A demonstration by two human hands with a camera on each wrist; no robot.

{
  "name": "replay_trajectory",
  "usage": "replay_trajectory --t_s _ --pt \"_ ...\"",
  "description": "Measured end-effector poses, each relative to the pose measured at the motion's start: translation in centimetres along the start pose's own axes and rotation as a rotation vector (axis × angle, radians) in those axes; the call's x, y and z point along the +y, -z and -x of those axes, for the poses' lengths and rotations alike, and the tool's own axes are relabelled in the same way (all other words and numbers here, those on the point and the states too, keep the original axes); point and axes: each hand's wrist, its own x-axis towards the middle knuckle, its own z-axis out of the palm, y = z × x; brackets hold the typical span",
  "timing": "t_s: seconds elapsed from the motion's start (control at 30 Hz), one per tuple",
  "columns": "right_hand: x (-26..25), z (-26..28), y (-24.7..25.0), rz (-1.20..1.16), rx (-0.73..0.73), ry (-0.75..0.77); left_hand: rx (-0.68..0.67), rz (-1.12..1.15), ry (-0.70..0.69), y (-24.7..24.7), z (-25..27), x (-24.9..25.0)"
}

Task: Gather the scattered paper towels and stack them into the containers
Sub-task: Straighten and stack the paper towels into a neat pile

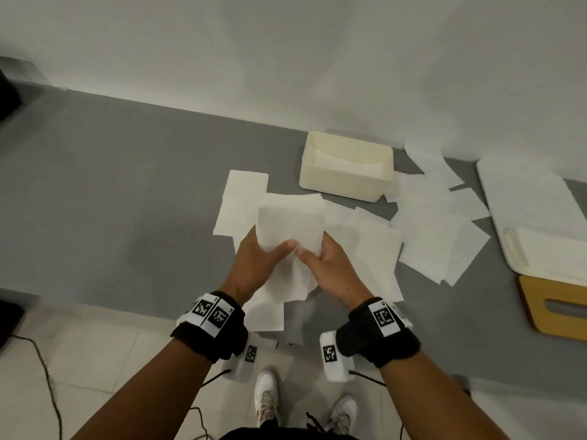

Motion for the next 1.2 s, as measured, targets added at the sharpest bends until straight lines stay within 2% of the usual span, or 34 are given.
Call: replay_trajectory --t_s 0.17,0.33,0.47,0.6,0.7,0.8,0.9,0.97,1.07,1.2 --pt "0.2 0.9 1.3 -0.085 0.207 0.072 0.04 -0.075 -0.121 -2.8 -0.5 0.2" --pt "2.2 1.6 2.4 -0.017 0.221 0.109 0.049 -0.066 -0.138 -4.5 -0.5 -1.0" --pt "3.2 2.0 2.4 -0.009 0.25 0.111 0.002 -0.066 -0.144 -5.9 -0.1 -1.9" --pt "2.9 2.1 2.8 0.019 0.265 0.102 0.038 -0.087 -0.163 -6.2 -0.2 -1.1" --pt "2.7 2.0 3.2 -0.045 0.223 0.07 0.059 -0.066 -0.184 -6.2 -0.2 -0.3" --pt "3.8 1.7 4.1 -0.002 0.096 -0.017 0.13 0.074 -0.159 -6.0 -0.3 0.3" --pt "4.8 1.8 5.2 0.113 0.002 -0.041 0.173 0.294 -0.063 -5.1 -0.5 0.3" --pt "4.8 1.9 6.2 0.124 0.001 -0.043 0.147 0.351 0.001 -3.9 -0.8 -0.2" --pt "4.3 1.6 8.2 0.139 0.083 -0.037 0.052 0.176 0.042 -1.6 -1.0 -0.8" --pt "3.8 1.0 10.0 0.282 0.206 0.041 -0.004 -0.238 -0.044 0.8 -1.5 -2.4"
